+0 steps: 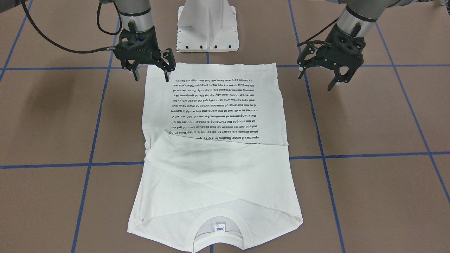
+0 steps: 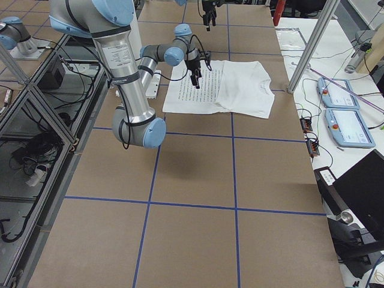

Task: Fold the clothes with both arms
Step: 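Move both grippers to the shirt hem corners nearest the robot, then grasp both hem corners with the left and right grippers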

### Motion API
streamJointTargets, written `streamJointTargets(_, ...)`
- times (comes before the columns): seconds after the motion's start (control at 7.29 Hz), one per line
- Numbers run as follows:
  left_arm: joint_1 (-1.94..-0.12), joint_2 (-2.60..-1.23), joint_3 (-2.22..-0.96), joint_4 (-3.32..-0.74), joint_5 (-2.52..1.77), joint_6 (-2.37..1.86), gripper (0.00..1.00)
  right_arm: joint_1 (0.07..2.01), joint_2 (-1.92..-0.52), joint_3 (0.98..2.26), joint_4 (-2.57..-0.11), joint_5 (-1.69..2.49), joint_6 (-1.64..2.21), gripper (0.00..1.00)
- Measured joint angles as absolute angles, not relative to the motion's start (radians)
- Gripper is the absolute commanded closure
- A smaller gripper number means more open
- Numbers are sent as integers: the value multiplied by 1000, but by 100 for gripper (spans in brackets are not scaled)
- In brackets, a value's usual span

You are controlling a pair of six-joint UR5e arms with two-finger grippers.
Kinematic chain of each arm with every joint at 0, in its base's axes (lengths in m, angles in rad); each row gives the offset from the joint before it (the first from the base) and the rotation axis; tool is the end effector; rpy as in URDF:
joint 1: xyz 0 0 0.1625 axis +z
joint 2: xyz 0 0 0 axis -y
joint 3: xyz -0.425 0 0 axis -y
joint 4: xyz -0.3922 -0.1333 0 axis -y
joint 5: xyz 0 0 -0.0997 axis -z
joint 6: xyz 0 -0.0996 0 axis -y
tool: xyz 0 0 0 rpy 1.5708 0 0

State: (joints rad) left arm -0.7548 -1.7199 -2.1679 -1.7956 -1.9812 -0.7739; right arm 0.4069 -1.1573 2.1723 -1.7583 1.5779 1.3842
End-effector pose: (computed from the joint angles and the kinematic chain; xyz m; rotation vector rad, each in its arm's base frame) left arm 0.2876 -0.3989 0.2858 0.4010 0.9482 0.2375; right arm -0.4237 -0.3270 0.2125 0.2360 -0.7948 0.2046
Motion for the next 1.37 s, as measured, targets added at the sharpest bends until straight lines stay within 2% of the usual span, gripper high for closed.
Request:
streamJointTargets(0.27, -542, -1617, -2200, -1927, -1809, -1041, 0, 259, -1276, 2281, -1757, 1480, 1493, 0)
streamJointTargets(0.55, -316, -1585, -2169, -1958, -1632, -1266, 0, 172, -1333, 2309, -1757, 1414, 1551, 0)
streamJointTargets(0.69, -250, -1583, -2136, -1961, -1581, -1325, 4, 157, -1340, 2313, -1758, 1403, 1558, 0)
streamJointTargets(0.82, -216, -1583, -2110, -1963, -1557, -1351, 17, 151, -1343, 2313, -1758, 1398, 1561, 0)
streamJointTargets(0.96, -198, -1583, -2092, -1963, -1548, -1360, 38, 148, -1344, 2313, -1758, 1396, 1562, 0)
streamJointTargets(1.37, -167, -1584, -2070, -1960, -1544, -1365, 41, 147, -1345, 2311, -1759, 1392, 1562, 0)
